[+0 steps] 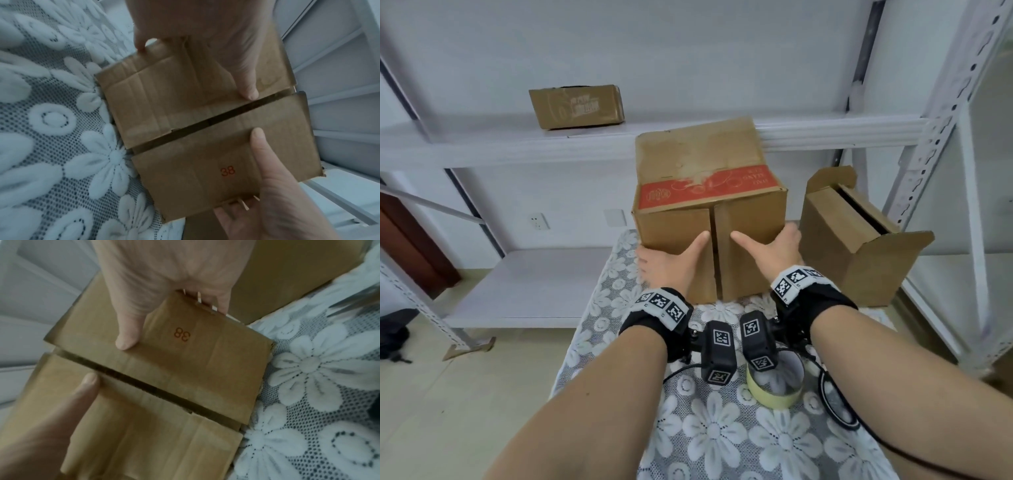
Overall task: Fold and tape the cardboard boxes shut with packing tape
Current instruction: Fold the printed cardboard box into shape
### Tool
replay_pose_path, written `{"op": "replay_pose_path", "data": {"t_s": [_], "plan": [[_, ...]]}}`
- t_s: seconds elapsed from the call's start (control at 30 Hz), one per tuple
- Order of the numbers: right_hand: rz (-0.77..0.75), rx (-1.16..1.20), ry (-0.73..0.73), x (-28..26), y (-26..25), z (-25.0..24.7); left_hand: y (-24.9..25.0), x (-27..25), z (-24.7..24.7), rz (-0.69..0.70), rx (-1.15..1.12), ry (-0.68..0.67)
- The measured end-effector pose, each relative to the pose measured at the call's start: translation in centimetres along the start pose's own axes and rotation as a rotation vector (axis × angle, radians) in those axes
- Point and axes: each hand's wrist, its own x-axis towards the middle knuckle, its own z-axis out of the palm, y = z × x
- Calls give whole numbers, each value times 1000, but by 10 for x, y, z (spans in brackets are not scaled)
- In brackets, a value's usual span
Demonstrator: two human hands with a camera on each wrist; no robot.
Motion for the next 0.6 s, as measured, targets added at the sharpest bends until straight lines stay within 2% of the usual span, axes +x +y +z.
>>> {"op": "replay_pose_path", "data": {"t_s": [0.13,0.3,0.47,0.53,0.6], "plan": [[-21,-80,47,-1,-4,3,4,4,5,-35,61,36],[-5,-70,97,-4,-4,7,4,2,3,-22,47,6],[-20,-42,41,-10,-5,0,9,-4,-5,-41,-39,-47],[-82,8,55,-16,-7,-4,12,-14,-10,6,-111,-47],[-203,82,136,-26,-12,-7,18,-24,-14,103,-151,-20]]}}
